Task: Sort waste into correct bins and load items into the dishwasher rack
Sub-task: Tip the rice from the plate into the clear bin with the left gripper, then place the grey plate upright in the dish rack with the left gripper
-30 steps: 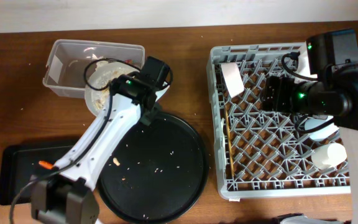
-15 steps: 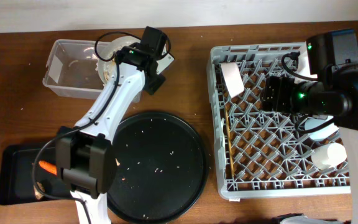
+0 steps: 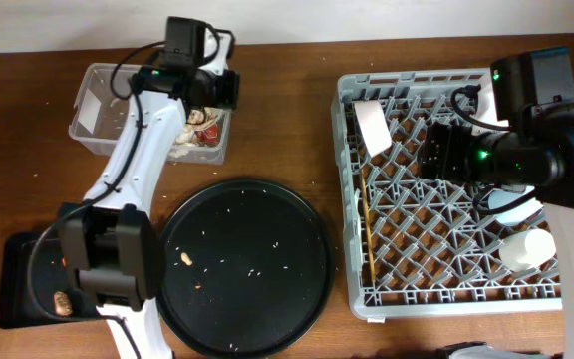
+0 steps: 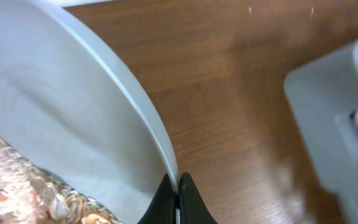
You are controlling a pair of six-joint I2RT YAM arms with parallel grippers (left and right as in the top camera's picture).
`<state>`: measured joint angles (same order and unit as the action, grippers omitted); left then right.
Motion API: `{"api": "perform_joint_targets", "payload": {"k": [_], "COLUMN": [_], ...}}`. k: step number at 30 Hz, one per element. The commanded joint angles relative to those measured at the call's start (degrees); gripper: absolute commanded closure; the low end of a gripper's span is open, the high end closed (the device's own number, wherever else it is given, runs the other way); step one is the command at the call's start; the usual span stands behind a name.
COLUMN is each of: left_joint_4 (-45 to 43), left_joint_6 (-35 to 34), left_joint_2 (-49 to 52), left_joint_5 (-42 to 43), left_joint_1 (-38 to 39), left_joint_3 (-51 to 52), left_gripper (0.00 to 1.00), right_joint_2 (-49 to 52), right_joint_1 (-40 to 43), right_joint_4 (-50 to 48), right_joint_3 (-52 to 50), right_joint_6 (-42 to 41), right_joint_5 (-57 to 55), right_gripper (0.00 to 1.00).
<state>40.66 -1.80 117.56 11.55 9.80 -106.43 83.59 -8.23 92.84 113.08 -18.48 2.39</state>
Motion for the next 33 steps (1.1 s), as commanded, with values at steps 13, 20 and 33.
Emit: {"api": "perform_joint_targets", "payload": {"k": [13, 20, 33], "left_joint_4": [-8.6, -6.8, -0.9], "left_joint_6": [-5.9, 0.9, -2.9], "left_joint_2": [-0.2, -0.2, -9.6], "left_joint_5": [47.6, 63.8, 63.4], "left_joint_1": [-20.1, -24.6, -17.9], "left_joint_3": [-1.6, -1.5, -1.5], "left_gripper": [1.00, 0.99, 1.00], "right_joint_2": [0.0, 0.0, -3.7], "right_joint_1": [0.4, 0.4, 0.5], "right_joint_4": [0.0, 0.4, 1.3], "right_joint_3": [0.5, 0.5, 5.1], "right_joint_6": [-0.2, -0.3, -0.3], "right_joint_5": [-0.1, -0.1, -0.1], "right_gripper": [0.11, 0.11, 0.11]}}
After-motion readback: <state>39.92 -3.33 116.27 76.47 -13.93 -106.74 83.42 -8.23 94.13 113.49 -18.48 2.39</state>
